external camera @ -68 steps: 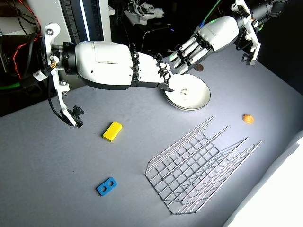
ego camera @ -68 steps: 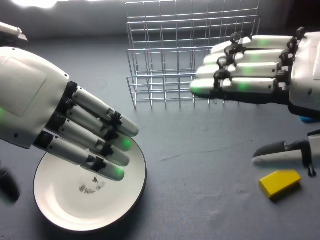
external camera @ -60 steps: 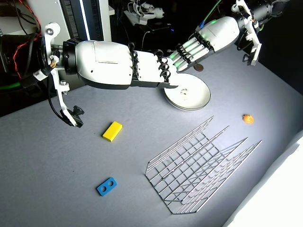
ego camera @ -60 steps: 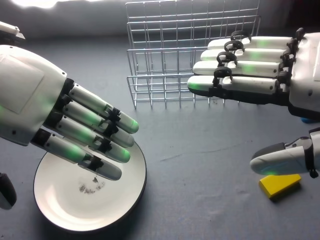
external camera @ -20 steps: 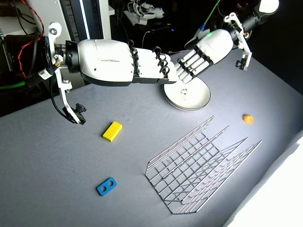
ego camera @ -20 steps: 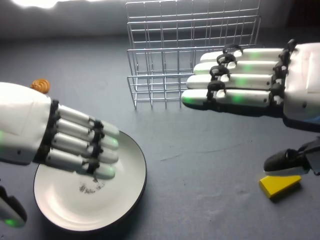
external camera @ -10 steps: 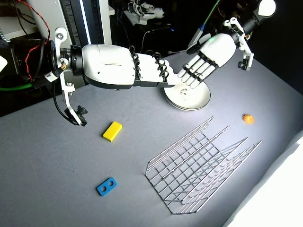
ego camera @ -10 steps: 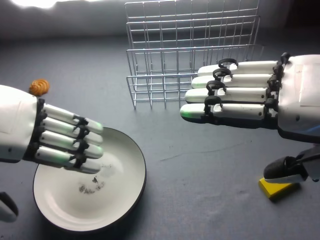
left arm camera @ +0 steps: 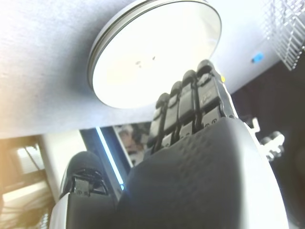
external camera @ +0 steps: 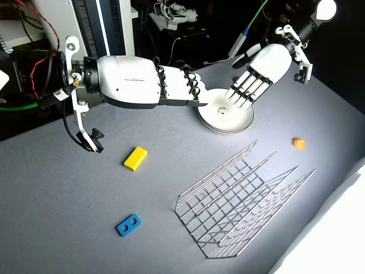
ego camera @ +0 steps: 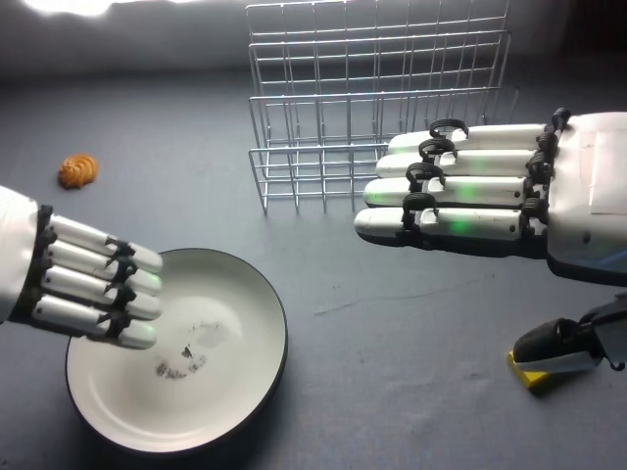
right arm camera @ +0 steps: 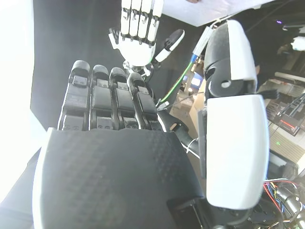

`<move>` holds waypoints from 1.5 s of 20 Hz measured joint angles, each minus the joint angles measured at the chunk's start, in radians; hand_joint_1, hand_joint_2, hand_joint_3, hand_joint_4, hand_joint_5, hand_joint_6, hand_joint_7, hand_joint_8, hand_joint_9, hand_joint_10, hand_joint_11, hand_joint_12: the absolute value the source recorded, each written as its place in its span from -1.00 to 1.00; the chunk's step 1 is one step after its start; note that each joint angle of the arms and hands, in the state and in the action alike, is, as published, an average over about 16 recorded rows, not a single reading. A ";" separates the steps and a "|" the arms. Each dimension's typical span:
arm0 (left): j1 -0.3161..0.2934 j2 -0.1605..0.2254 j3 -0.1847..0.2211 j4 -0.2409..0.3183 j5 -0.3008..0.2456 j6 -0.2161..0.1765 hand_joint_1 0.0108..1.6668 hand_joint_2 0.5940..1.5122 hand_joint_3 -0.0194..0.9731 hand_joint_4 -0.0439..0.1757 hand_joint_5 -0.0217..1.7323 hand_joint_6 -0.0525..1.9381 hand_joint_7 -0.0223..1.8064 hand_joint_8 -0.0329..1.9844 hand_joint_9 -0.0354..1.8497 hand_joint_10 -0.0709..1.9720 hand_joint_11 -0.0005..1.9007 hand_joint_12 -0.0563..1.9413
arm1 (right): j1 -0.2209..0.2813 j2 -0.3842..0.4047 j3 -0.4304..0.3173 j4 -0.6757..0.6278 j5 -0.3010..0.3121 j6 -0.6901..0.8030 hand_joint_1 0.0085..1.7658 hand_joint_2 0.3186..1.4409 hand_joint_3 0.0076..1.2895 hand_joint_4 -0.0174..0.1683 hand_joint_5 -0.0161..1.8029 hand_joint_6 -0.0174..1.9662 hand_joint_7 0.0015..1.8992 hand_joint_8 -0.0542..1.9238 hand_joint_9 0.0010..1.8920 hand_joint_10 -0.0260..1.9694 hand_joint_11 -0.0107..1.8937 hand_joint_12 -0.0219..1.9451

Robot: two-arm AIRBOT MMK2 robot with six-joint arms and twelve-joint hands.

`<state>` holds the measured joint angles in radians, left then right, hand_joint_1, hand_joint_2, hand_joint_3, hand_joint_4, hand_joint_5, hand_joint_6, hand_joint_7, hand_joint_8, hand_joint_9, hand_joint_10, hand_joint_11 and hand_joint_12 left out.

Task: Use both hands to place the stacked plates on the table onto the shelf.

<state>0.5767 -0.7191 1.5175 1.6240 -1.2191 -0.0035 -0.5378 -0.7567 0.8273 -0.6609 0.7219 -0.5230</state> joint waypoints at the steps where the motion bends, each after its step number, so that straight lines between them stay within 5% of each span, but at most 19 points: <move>1: 0.006 0.000 0.004 0.002 -0.001 0.000 -0.99 0.23 -0.94 -0.60 -0.95 -0.95 -0.95 -0.97 -0.94 -0.92 -0.98 -0.95 | 0.000 0.000 0.000 0.000 0.001 -0.001 0.07 0.22 -0.98 -0.79 -0.96 -0.96 -0.98 -0.96 -0.99 -0.98 -0.97 -0.97; 19: 0.080 0.003 0.034 0.031 0.074 -0.019 -0.99 0.24 -0.94 -0.59 -0.95 -0.95 -0.96 -0.97 -0.94 -0.92 -0.98 -0.96 | -0.003 -0.002 0.000 -0.001 0.006 -0.005 -0.01 0.31 -0.98 -0.78 -0.96 -0.96 -0.98 -0.96 -0.99 -0.98 -0.97 -0.97; 30: 0.097 0.014 0.056 0.010 0.022 -0.024 -0.99 0.26 -0.94 -0.60 -0.95 -0.95 -0.96 -0.97 -0.94 -0.92 -0.98 -0.95 | -0.003 -0.002 0.000 -0.001 0.005 -0.005 -0.03 0.34 -0.98 -0.78 -0.96 -0.96 -0.98 -0.96 -0.98 -0.98 -0.97 -0.97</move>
<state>0.6735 -0.7052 1.5731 1.6336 -1.1976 -0.0272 -0.5411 -0.7586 0.8272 -0.6617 0.7267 -0.5282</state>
